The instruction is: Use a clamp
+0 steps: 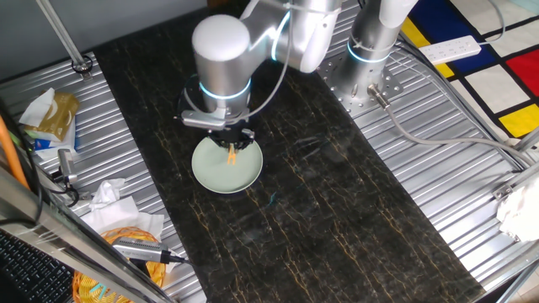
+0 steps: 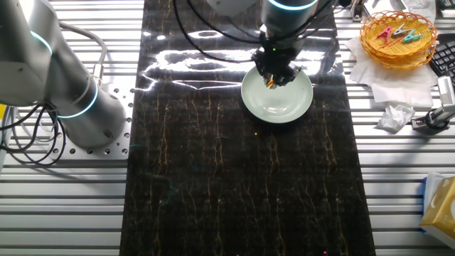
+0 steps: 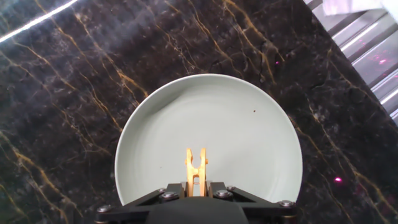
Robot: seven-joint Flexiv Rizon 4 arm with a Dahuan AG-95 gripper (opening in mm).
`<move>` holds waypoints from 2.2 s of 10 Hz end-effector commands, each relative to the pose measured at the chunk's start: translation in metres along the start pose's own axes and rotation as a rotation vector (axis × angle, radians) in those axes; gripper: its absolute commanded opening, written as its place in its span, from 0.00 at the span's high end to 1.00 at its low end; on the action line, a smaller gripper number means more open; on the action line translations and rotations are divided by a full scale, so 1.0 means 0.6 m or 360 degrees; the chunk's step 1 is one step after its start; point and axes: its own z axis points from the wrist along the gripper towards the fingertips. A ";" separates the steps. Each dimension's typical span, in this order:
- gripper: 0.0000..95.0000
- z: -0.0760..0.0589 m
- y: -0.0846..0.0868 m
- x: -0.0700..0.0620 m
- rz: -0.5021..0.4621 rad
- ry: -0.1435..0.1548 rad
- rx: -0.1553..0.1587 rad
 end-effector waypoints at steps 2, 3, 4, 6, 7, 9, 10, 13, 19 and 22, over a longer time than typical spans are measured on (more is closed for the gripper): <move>1.00 -0.008 0.004 0.000 0.0015 0.0097 -0.0003; 1.00 -0.009 0.005 0.000 0.0027 0.0117 -0.0008; 1.00 -0.010 0.006 -0.001 0.0034 0.0148 -0.0007; 1.00 -0.012 0.010 -0.001 0.0053 0.0201 -0.0002; 1.00 -0.015 0.012 -0.001 0.0060 0.0228 0.0007; 1.00 -0.018 0.014 0.000 0.0062 0.0263 0.0029; 1.00 -0.020 0.016 0.000 0.0065 0.0270 0.0033; 1.00 -0.025 0.020 0.001 0.0088 0.0334 0.0054; 1.00 -0.027 0.021 -0.001 0.0227 0.0478 0.0018; 1.00 -0.027 0.021 0.000 0.0246 0.0555 0.0005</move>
